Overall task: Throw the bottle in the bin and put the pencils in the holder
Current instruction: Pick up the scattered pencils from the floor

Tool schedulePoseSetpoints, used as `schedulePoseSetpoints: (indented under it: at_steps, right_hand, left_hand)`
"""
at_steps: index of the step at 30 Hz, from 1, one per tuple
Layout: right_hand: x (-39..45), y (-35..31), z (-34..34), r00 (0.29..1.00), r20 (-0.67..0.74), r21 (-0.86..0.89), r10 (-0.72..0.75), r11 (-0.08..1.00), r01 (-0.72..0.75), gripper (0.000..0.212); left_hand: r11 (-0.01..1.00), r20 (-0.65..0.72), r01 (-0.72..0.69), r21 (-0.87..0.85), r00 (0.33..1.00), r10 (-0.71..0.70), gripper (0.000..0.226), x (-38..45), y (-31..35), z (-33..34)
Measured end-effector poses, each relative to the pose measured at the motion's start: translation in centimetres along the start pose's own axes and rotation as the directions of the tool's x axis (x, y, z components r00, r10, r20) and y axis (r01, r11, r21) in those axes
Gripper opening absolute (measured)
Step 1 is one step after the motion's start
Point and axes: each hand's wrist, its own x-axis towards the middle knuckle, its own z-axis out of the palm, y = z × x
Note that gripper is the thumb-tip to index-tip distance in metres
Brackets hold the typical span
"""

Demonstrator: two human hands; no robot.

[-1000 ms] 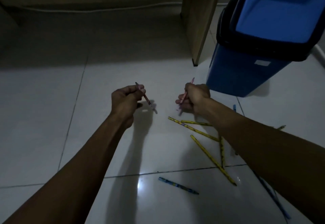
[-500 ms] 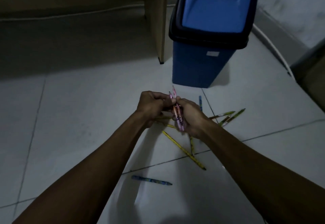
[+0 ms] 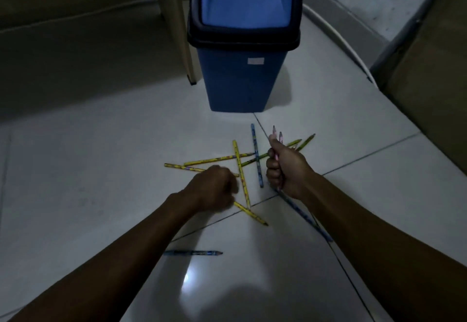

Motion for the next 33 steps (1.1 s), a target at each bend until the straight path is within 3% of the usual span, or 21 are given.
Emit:
schedulePoseSetpoints:
  at_steps: [4, 8, 12, 15, 17, 19, 24, 26, 29, 33]
  right_hand:
    - [0.0, 1.0, -1.6, 1.000, -0.027, 0.076, 0.014, 0.997, -0.012, 0.043]
    - [-0.5, 1.8, -2.6, 0.996, -0.075, 0.067, -0.044, 0.997, 0.049, 0.036]
    - [-0.7, 2.0, -3.5, 0.996, -0.090, 0.142, -0.018, 0.989, 0.030, 0.034]
    - [-0.9, 2.2, -4.1, 0.996, -0.089, 0.234, -0.004, 0.972, 0.025, 0.040]
    - [-1.2, 2.4, -3.9, 0.997, -0.068, 0.252, -0.026, 0.967, 0.043, 0.044]
    - [-1.4, 2.7, -3.5, 0.998, -0.045, 0.263, -0.051, 0.963, 0.061, 0.049]
    - [-1.3, 2.9, -2.8, 0.989, -0.140, 0.337, -0.043, 0.938, 0.088, 0.033]
    - [-1.5, 2.8, -3.4, 0.981, -0.193, 0.373, 0.004, 0.925, 0.070, 0.037]
    - [-1.6, 2.7, -4.9, 0.968, -0.244, 0.418, 0.049, 0.906, 0.059, 0.042]
    - [-1.8, 2.6, -6.9, 0.965, -0.252, 0.485, 0.070, 0.872, 0.064, 0.044]
  left_hand:
    - [0.982, -0.030, -0.111, 0.154, 0.993, 0.117, 0.026, -1.1, -0.4, 1.2]
    - [0.973, -0.036, -0.190, 0.129, 0.980, 0.196, 0.012, -1.0, -1.1, 1.5]
    - [0.961, -0.104, -0.200, -0.189, 0.978, 0.183, 0.012, -0.8, -0.7, 0.3]
    - [0.910, -0.260, -0.144, -0.390, 0.965, 0.041, 0.005, -0.5, 1.1, -0.8]
    - [0.889, -0.310, -0.114, -0.444, 0.950, -0.033, 0.006, 0.1, 2.5, -0.8]
    - [0.876, -0.277, -0.086, -0.475, 0.959, -0.057, 0.006, 0.8, 4.0, -0.2]
    - [0.874, -0.186, -0.108, -0.474, 0.982, 0.020, 0.012, 1.9, 6.2, 1.3]
    - [0.900, -0.198, -0.122, -0.418, 0.979, 0.040, 0.024, 2.4, 6.1, 1.3]
    - [0.987, -0.273, -0.128, -0.096, 0.957, 0.098, 0.017, 3.7, 5.3, 0.3]
    - [0.920, -0.120, -0.191, 0.343, 0.962, 0.244, 0.040, 5.6, 4.4, -1.3]
